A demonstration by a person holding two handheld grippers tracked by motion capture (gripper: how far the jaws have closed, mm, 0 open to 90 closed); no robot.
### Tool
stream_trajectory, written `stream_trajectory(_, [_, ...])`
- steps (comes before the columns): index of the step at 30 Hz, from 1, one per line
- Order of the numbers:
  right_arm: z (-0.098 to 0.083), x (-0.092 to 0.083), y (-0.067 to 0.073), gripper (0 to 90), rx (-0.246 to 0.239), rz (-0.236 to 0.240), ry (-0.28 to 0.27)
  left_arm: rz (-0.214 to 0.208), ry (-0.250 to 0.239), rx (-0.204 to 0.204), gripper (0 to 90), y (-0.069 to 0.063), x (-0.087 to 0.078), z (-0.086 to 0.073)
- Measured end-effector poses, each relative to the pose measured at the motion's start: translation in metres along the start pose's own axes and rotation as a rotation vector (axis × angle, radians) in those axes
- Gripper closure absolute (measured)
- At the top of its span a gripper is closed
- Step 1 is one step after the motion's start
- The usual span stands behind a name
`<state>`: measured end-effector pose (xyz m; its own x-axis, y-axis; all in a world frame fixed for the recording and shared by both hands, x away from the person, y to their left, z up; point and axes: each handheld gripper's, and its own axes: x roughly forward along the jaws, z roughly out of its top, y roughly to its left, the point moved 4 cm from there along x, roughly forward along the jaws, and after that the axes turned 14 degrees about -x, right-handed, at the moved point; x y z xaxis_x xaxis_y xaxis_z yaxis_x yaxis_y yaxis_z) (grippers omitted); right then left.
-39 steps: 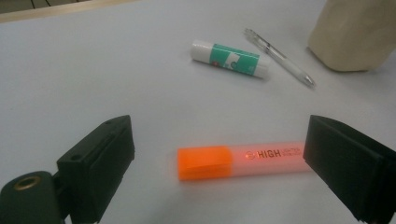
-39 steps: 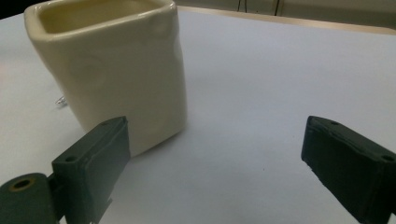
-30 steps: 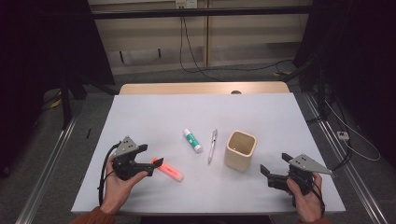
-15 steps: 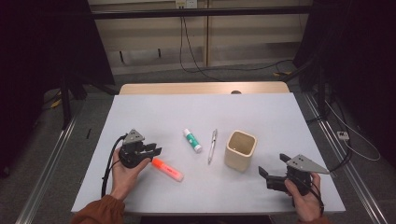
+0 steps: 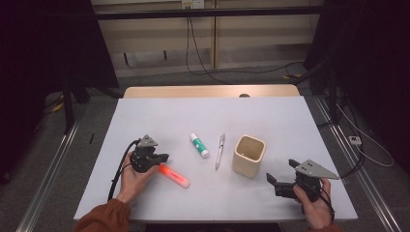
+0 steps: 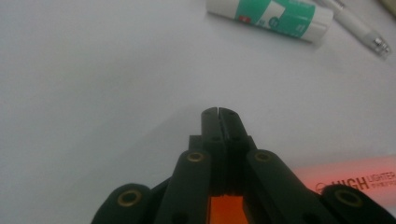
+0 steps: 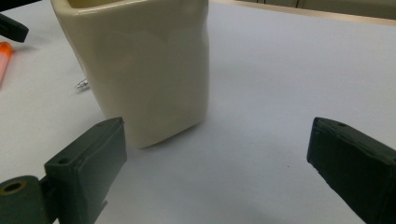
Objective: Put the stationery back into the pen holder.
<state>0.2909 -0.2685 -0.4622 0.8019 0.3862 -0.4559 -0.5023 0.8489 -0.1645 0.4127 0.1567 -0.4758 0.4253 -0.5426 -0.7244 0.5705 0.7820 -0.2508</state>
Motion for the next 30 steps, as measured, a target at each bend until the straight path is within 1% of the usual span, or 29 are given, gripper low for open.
stream_trajectory(2, [0.000, 0.000, 0.000, 4.7, -0.006, -0.001, 0.001, 0.004, 0.012, 0.004, 90.0, 0.001, 0.003, -0.001])
stream_trajectory(3, [0.000, 0.000, 0.000, 4.7, -0.006, 0.000, 0.001, 0.000, 0.014, -0.002, 90.0, 0.002, 0.002, -0.001])
stream_trajectory(5, [0.000, 0.000, 0.000, 4.7, -0.007, 0.001, 0.004, 0.004, 0.018, -0.008, 90.0, 0.002, 0.002, -0.001])
stream_trajectory(8, [0.000, 0.000, 0.000, 4.7, -0.010, 0.002, 0.002, -0.001, 0.024, -0.011, 90.0, 0.003, 0.001, -0.002])
stream_trajectory(10, [0.000, 0.000, 0.001, 4.7, -0.012, 0.006, 0.005, -0.006, 0.031, -0.002, 90.0, 0.003, 0.000, -0.003])
stream_trajectory(12, [0.000, 0.001, 0.002, 4.6, -0.010, 0.008, 0.004, -0.009, 0.040, 0.001, 90.0, 0.004, -0.003, -0.004])
stream_trajectory(13, [0.000, 0.001, 0.002, 4.6, -0.014, 0.010, 0.007, -0.014, 0.041, -0.007, 90.0, 0.004, -0.003, -0.005])
stream_trajectory(17, [0.000, 0.001, 0.002, 4.7, -0.019, 0.012, 0.007, -0.015, 0.049, 0.002, 90.0, 0.004, -0.007, -0.008])
stream_trajectory(18, [0.000, 0.001, 0.002, 4.7, -0.020, 0.012, 0.007, -0.021, 0.050, 0.001, 90.0, 0.004, -0.007, -0.009])
stream_trajectory(20, [0.000, 0.001, 0.002, 4.7, -0.021, 0.011, 0.009, -0.019, 0.052, 0.000, 90.0, 0.004, -0.009, -0.010])
stream_trajectory(23, [0.000, 0.001, 0.003, 4.7, -0.028, 0.009, 0.011, -0.032, 0.066, -0.002, 90.0, 0.004, -0.012, -0.013])
stream_trajectory(29, [-0.001, 0.001, 0.003, 4.7, -0.024, 0.011, 0.014, -0.049, 0.090, 0.008, 90.0, 0.001, -0.022, -0.022])
stream_trajectory(30, [-0.001, 0.001, 0.002, 4.7, -0.027, 0.011, 0.014, -0.047, 0.093, 0.017, 90.0, 0.000, -0.024, -0.024])
